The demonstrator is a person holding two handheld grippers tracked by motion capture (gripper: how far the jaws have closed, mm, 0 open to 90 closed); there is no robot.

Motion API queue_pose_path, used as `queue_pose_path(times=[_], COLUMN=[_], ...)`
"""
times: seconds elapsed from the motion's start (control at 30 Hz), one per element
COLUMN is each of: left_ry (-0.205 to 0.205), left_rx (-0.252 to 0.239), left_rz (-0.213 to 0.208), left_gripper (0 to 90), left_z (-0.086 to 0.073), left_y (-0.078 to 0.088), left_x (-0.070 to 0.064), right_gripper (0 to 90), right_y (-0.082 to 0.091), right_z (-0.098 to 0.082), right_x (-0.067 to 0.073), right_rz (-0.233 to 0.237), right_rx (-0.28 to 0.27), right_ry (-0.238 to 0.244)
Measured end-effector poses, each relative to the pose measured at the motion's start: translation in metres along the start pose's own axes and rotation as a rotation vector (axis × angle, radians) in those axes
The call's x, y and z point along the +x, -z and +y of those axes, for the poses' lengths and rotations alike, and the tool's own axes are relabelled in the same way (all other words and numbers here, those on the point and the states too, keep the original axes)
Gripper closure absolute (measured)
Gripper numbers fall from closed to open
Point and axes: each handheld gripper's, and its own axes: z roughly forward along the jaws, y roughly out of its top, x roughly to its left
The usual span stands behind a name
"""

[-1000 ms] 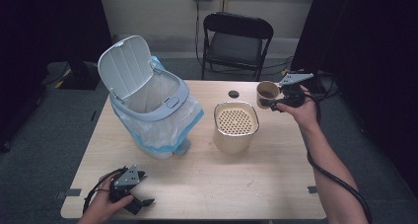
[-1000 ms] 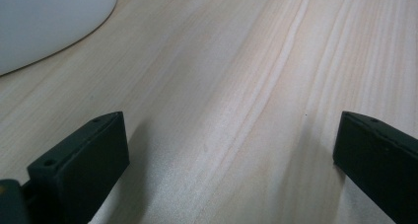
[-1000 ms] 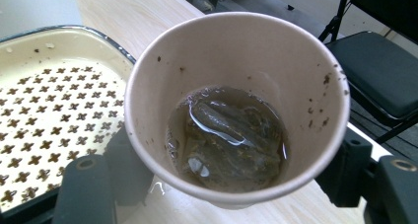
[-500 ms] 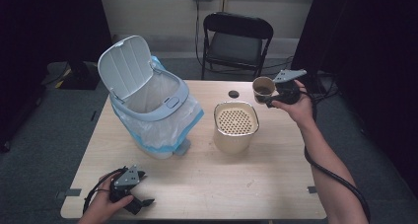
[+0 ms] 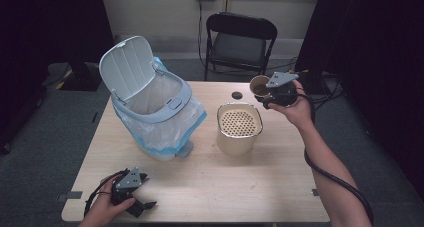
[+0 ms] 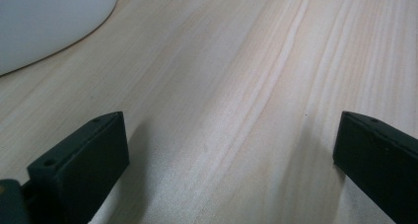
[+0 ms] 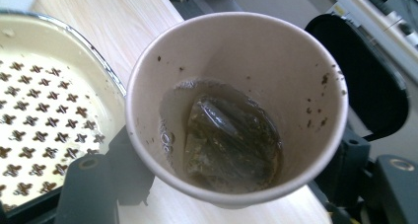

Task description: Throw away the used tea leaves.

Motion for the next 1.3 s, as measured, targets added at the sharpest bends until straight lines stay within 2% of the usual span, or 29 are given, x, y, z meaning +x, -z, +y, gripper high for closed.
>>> queue_pose_path(times=[0.07, 0.13, 0.27, 0.37, 0.43, 0.53, 0.6, 0.67, 0.77, 0.87, 0.93, 0.97, 1.03, 1.07, 1.1, 1.13, 1.17, 1.2, 1.23, 1.3], left_ry=[0.002, 0.001, 0.002, 0.001, 0.002, 0.000, 0.000, 0.000, 0.000, 0.001, 0.001, 0.002, 0.002, -0.001, -0.001, -0.001, -0.001, -0.001, -0.001, -0.001], left_rx=[0.002, 0.002, 0.002, 0.002, 0.002, 0.000, 0.000, 0.000, 0.000, 0.000, 0.002, 0.002, 0.002, 0.004, 0.003, 0.004, 0.004, 0.004, 0.004, 0.004], left_rz=[0.000, 0.000, 0.000, 0.000, 0.000, 0.000, 0.000, 0.000, 0.000, 0.000, 0.000, 0.000, 0.000, -0.001, -0.001, -0.001, -0.001, -0.001, -0.001, -0.001], left_gripper=[0.0, 0.0, 0.0, 0.0, 0.0, 0.0, 0.0, 0.0, 0.0, 0.0, 0.0, 0.0, 0.0, 0.0, 0.0, 0.0, 0.0, 0.0, 0.0, 0.0], left_z=[0.000, 0.000, 0.000, 0.000, 0.000, 0.000, 0.000, 0.000, 0.000, 0.000, 0.000, 0.000, 0.000, 0.000, 0.000, 0.000, 0.000, 0.000, 0.000, 0.000], left_y=[0.000, 0.000, 0.000, 0.000, 0.000, 0.000, 0.000, 0.000, 0.000, 0.000, 0.000, 0.000, 0.000, 0.000, 0.000, 0.000, 0.000, 0.000, 0.000, 0.000], left_x=[0.000, 0.000, 0.000, 0.000, 0.000, 0.000, 0.000, 0.000, 0.000, 0.000, 0.000, 0.000, 0.000, 0.000, 0.000, 0.000, 0.000, 0.000, 0.000, 0.000], right_gripper=[29.6, 29.8, 30.0, 30.1, 30.2, 30.5, 30.8, 30.8, 30.8, 31.1, 31.1, 31.0, 31.0, 31.0, 31.0, 31.0, 31.0, 31.0, 30.8, 30.6], right_y=[0.000, 0.000, -0.001, -0.002, -0.003, -0.005, -0.006, -0.008, -0.008, -0.007, -0.006, -0.005, -0.004, -0.003, -0.002, -0.001, 0.001, 0.001, 0.002, 0.003], right_z=[0.002, 0.005, 0.012, 0.017, 0.020, 0.025, 0.028, 0.029, 0.032, 0.034, 0.033, 0.033, 0.032, 0.032, 0.031, 0.032, 0.033, 0.033, 0.033, 0.036], right_x=[0.003, 0.008, 0.020, 0.027, 0.032, 0.043, 0.049, 0.054, 0.062, 0.067, 0.071, 0.072, 0.075, 0.075, 0.077, 0.077, 0.077, 0.077, 0.078, 0.076], right_rz=[-0.022, -0.054, -0.127, -0.138, -0.174, -0.238, -0.254, -0.310, -0.361, -0.417, -0.488, -0.503, -0.567, -0.574, -0.614, -0.625, -0.617, -0.627, -0.618, -0.535], right_rx=[0.005, 0.017, 0.075, 0.096, 0.120, 0.173, 0.188, 0.225, 0.245, 0.247, 0.250, 0.252, 0.249, 0.246, 0.239, 0.238, 0.224, 0.217, 0.218, 0.207], right_ry=[0.034, 0.091, 0.257, 0.310, 0.354, 0.525, 0.566, 0.662, 0.785, 0.871, 0.936, 0.969, 1.037, 1.042, 1.068, 1.077, 1.059, 1.061, 1.061, 0.973])
